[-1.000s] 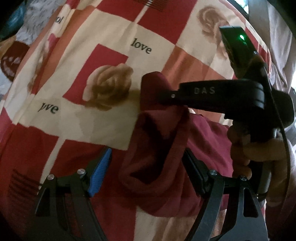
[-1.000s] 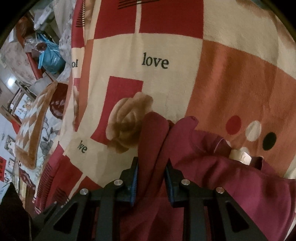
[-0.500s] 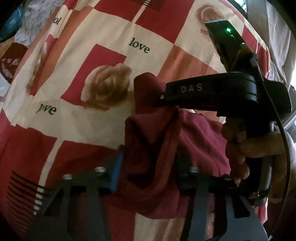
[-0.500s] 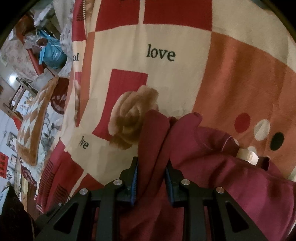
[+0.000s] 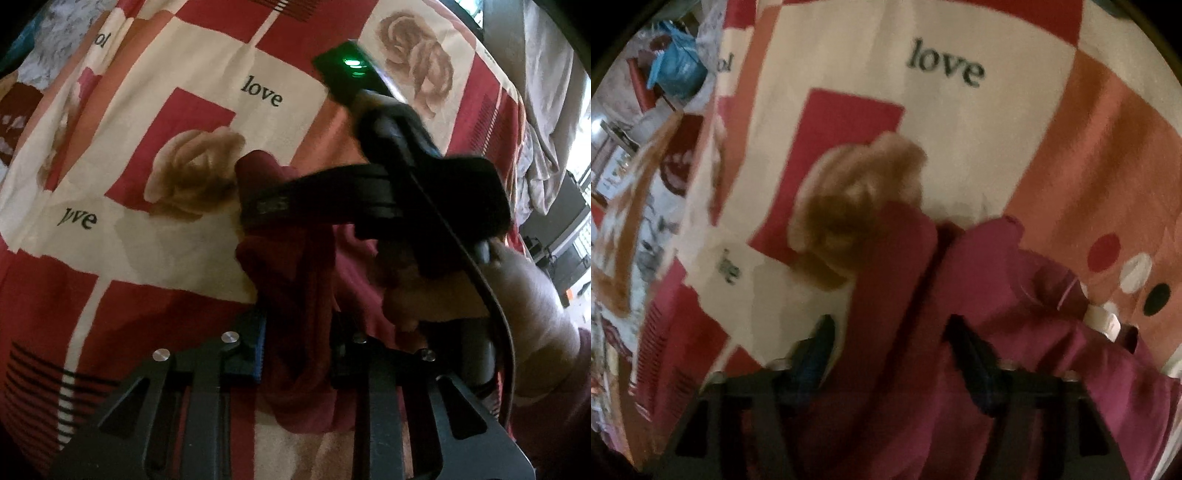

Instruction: Fold small clothes

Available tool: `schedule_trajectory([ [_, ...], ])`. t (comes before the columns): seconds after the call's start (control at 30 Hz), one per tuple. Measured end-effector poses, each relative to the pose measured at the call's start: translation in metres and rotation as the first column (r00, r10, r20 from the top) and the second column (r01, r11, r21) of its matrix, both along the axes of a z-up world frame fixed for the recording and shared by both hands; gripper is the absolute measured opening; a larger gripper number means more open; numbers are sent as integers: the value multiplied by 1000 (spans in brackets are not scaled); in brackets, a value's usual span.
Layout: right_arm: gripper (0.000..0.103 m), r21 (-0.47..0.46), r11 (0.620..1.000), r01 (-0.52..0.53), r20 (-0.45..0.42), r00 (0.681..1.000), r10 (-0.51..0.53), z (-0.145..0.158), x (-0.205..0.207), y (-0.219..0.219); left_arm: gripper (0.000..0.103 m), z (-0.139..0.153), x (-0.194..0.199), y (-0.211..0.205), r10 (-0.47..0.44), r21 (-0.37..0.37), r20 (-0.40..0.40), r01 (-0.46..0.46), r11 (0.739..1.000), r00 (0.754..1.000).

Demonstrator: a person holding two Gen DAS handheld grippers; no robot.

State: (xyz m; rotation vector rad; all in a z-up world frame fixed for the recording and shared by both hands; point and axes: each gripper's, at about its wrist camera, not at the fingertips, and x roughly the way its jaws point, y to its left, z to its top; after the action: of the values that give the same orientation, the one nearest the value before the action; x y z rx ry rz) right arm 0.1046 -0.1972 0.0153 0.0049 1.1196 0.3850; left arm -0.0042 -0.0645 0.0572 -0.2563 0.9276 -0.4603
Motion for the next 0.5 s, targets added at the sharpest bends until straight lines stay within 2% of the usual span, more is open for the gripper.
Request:
schedule_trajectory([
  [0.07, 26, 38, 999, 11, 51, 999, -13, 11, -9, -11, 21, 4, -2, -2, -18, -19, 0, 18, 1000, 1000],
  [0.17, 25, 80, 997, 11, 103, 994, -19, 32, -22, -29, 20, 18, -11, -11, -48, -55, 15, 48, 997, 999],
  [0.3, 25, 95, 995, 5, 167, 986, -21, 62, -43, -58, 19, 42, -24, -33, -107, -28, 66, 109, 994, 992],
  [0.5, 25, 109, 993, 44, 192, 979, -65, 81, -61, -101, 19, 60, -33, -74, -159, -20, 64, 160, 987, 985],
])
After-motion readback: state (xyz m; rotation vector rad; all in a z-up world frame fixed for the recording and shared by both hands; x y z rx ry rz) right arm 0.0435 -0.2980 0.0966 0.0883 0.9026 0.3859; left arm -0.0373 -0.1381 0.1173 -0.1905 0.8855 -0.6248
